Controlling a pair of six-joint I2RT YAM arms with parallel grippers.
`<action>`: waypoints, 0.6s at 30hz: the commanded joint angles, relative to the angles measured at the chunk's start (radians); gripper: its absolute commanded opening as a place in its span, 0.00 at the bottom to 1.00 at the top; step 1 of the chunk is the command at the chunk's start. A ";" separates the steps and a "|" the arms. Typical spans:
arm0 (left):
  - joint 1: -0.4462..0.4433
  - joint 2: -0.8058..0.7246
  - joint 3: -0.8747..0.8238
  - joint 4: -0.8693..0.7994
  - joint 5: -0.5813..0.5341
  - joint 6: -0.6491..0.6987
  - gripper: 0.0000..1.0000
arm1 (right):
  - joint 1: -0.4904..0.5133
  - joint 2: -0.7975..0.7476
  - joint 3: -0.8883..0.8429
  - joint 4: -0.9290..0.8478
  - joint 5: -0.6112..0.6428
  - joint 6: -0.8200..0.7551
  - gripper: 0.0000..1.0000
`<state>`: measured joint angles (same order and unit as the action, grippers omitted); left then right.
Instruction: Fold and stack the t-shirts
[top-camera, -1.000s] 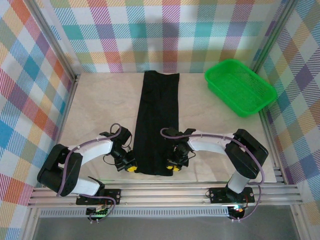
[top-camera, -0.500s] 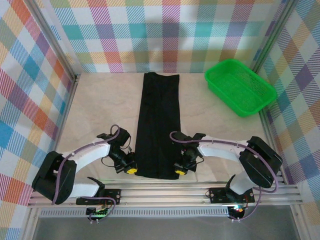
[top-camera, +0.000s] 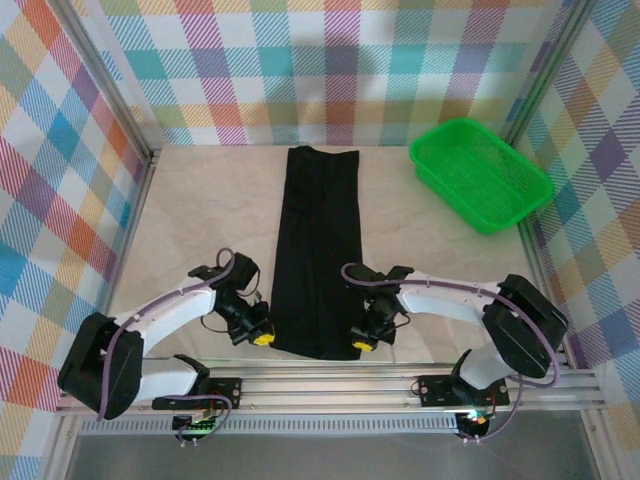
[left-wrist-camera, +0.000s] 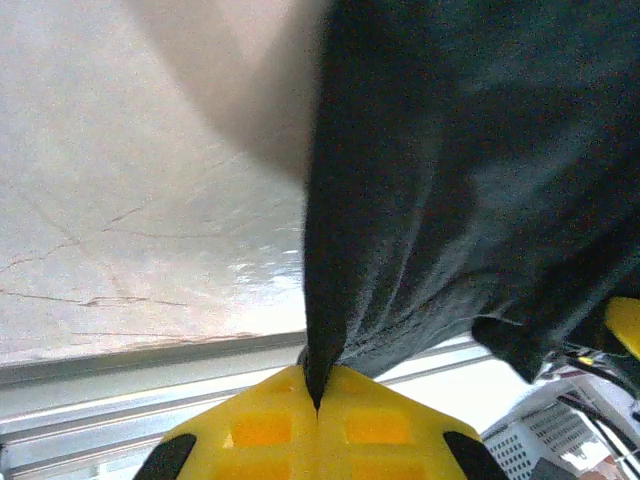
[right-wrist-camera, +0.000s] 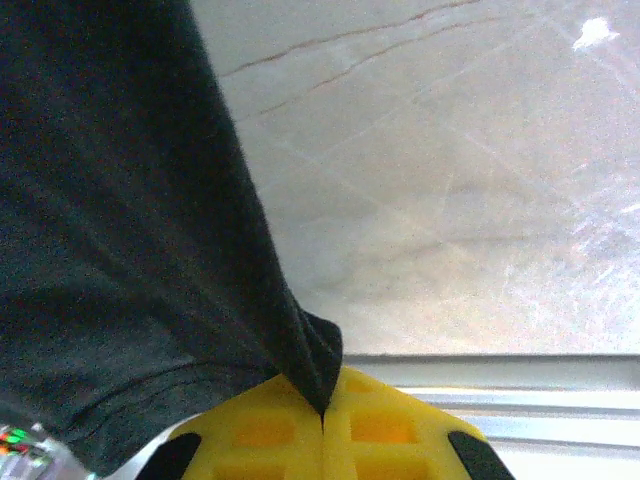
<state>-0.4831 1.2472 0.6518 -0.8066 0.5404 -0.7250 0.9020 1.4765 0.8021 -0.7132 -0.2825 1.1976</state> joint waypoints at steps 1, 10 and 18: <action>-0.010 -0.026 0.119 -0.026 -0.076 -0.053 0.00 | -0.054 -0.051 0.051 -0.059 0.028 0.015 0.00; 0.049 0.141 0.364 0.038 -0.252 -0.168 0.00 | -0.266 0.074 0.317 -0.089 0.048 -0.105 0.00; 0.129 0.371 0.564 0.084 -0.316 -0.147 0.00 | -0.396 0.320 0.578 -0.085 0.042 -0.191 0.00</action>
<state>-0.3748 1.5673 1.1549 -0.7425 0.2733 -0.8753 0.5346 1.7351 1.3178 -0.7761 -0.2447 1.0592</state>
